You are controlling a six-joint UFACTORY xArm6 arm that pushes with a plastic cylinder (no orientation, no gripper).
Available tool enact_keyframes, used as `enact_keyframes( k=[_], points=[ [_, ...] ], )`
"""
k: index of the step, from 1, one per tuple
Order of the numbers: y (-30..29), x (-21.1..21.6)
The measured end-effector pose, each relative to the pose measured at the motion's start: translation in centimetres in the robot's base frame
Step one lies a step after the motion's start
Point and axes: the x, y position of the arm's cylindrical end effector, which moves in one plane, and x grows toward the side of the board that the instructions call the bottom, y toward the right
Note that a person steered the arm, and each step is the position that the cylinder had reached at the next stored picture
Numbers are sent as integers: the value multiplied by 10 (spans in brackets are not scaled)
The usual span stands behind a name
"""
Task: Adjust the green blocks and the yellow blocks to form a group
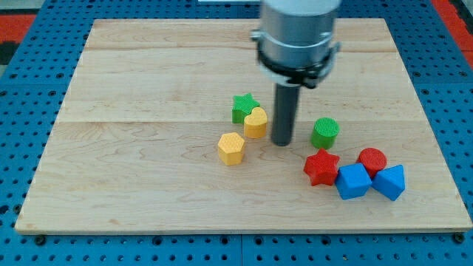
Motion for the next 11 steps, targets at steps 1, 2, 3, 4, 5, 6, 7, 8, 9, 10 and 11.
enact_keyframes(
  k=[1,2,3,4,5,6,7,8,9,10,11],
  points=[
    [6,-51],
    [93,-48],
    [101,-6],
    [102,20],
    [6,8],
    [-20,-3],
    [22,-3],
    [8,-9],
    [-24,25],
    [-47,73],
    [-135,68]
  ],
)
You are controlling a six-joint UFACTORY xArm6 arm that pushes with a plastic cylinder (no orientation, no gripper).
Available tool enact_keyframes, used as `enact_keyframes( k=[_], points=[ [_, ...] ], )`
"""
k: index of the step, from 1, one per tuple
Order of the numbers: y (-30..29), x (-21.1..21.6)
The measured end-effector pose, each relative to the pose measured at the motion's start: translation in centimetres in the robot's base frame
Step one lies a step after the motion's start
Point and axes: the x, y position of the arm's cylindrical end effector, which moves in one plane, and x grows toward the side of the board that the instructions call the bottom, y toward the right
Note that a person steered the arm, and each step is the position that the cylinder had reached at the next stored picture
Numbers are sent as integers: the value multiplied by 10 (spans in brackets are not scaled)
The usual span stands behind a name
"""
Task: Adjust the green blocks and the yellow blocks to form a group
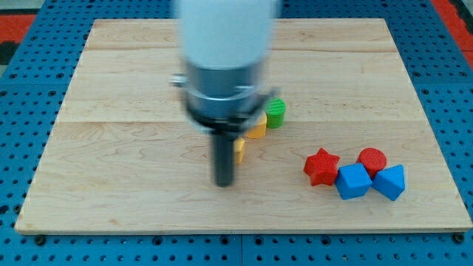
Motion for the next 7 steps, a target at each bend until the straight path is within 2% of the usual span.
enact_keyframes(
  k=[1,2,3,4,6,7],
  points=[
    [11,-50],
    [16,-58],
    [-8,-26],
    [50,-2],
    [84,-63],
    [97,-60]
  ],
)
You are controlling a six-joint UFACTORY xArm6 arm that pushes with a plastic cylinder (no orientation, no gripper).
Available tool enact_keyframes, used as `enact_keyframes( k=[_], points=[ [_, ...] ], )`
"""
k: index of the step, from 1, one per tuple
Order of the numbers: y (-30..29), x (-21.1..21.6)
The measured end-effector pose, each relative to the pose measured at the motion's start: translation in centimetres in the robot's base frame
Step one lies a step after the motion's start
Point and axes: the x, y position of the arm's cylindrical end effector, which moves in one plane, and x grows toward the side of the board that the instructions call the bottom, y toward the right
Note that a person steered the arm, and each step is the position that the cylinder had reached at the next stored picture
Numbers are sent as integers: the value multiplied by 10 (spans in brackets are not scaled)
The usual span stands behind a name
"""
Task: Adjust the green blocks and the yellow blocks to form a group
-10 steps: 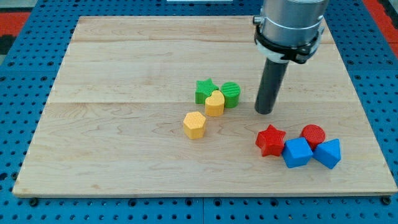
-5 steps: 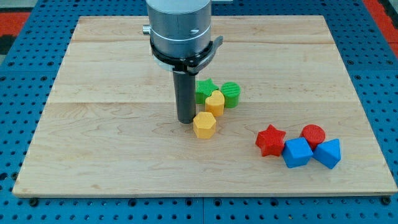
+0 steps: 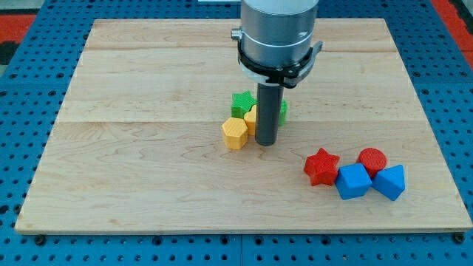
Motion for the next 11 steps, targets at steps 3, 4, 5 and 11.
enact_keyframes(
  k=[3,4,5,11],
  points=[
    [29,-29],
    [29,-46],
    [29,-48],
    [29,-42]
  ],
)
